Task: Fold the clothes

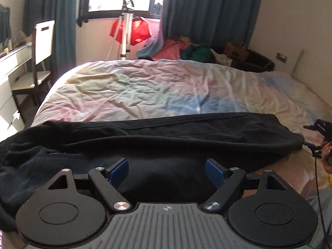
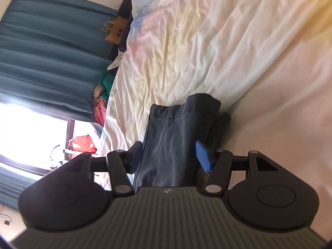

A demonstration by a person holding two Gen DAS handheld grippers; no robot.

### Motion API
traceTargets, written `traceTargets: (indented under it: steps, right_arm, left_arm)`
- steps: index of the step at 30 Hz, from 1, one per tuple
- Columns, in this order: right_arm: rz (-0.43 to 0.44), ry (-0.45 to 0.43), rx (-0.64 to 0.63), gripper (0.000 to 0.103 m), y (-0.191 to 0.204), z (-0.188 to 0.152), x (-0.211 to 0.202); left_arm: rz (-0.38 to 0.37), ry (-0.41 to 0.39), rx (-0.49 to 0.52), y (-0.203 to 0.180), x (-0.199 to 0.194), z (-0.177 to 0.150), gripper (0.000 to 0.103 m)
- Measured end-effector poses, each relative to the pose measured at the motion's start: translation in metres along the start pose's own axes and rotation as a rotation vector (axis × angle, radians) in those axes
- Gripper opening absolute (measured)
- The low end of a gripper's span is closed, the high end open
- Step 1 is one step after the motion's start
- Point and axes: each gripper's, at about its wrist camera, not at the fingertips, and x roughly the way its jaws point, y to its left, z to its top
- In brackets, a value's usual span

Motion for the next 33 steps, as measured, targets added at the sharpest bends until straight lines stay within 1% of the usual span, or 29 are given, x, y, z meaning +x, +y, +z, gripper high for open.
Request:
traceTargets:
  steps: [2,4,5,6,9,10,12,13,14,17,20,21,22,23,24,25,28,30,31,33]
  right_arm:
    - [-0.005,0.02,0.006,0.059,0.001,-0.003,0.005]
    - [-0.001,0.048,0.008,0.059,-0.001,-0.004,0.009]
    - [-0.006,0.057,0.015,0.059,-0.004,-0.004,0.01]
    - [-0.01,0.067,0.031,0.059,-0.007,-0.004,0.012]
    - [0.022,0.102,0.095,0.059,-0.019,-0.003,0.02]
    - [0.04,0.076,0.111,0.059,-0.02,-0.002,0.018]
    - [0.104,0.028,0.119,0.06,-0.021,0.001,0.015]
    - [0.122,0.027,0.119,0.059,-0.02,0.002,0.016]
    - [0.119,0.034,0.114,0.059,-0.019,0.004,0.019]
    - [0.043,0.042,0.097,0.059,-0.02,0.005,0.026]
    - [0.037,0.041,0.08,0.058,-0.019,0.005,0.032]
    - [0.031,0.032,0.044,0.055,-0.015,0.004,0.032]
    - [0.025,0.022,0.009,0.042,-0.012,0.003,0.033]
    - [0.009,0.003,-0.03,0.033,-0.008,0.002,0.032]
    - [-0.008,-0.016,-0.069,0.01,-0.004,0.001,0.031]
    - [-0.013,-0.035,-0.085,0.006,-0.003,0.002,0.03]
    - [-0.052,-0.073,-0.081,0.006,-0.006,0.004,0.025]
    - [-0.068,-0.062,-0.049,0.006,-0.012,0.006,0.025]
    - [-0.083,-0.057,-0.035,0.009,-0.013,0.007,0.023]
    - [-0.109,-0.046,0.01,0.01,-0.017,0.006,0.018]
  left_arm:
    - [-0.047,0.014,-0.016,-0.023,0.04,0.006,0.083]
    - [-0.055,0.026,-0.07,-0.034,0.076,0.012,0.083]
    - [-0.046,0.019,-0.075,-0.039,0.09,0.014,0.083]
    - [-0.028,0.007,-0.072,-0.043,0.103,0.015,0.083]
    - [0.075,-0.02,-0.014,-0.054,0.134,0.013,0.083]
    - [0.106,-0.014,0.007,-0.055,0.143,0.011,0.083]
    - [0.137,0.011,0.035,-0.054,0.154,0.002,0.083]
    - [0.147,0.026,0.046,-0.051,0.159,-0.004,0.083]
    - [0.149,0.038,0.047,-0.047,0.161,-0.009,0.083]
    - [0.142,0.041,0.013,-0.038,0.165,-0.022,0.084]
    - [0.152,0.031,-0.006,-0.036,0.168,-0.026,0.086]
    - [0.156,0.029,-0.01,-0.037,0.168,-0.026,0.086]
    - [0.158,0.028,-0.012,-0.037,0.168,-0.027,0.087]
    - [0.155,0.028,-0.013,-0.036,0.168,-0.027,0.087]
    - [0.153,0.028,-0.014,-0.035,0.167,-0.027,0.087]
    - [0.151,0.028,-0.016,-0.034,0.167,-0.027,0.087]
    - [0.146,0.031,-0.025,-0.032,0.166,-0.027,0.087]
    - [0.146,0.033,-0.03,-0.032,0.165,-0.027,0.087]
    - [0.145,0.034,-0.032,-0.032,0.165,-0.027,0.087]
    - [0.143,0.034,-0.036,-0.031,0.164,-0.027,0.087]
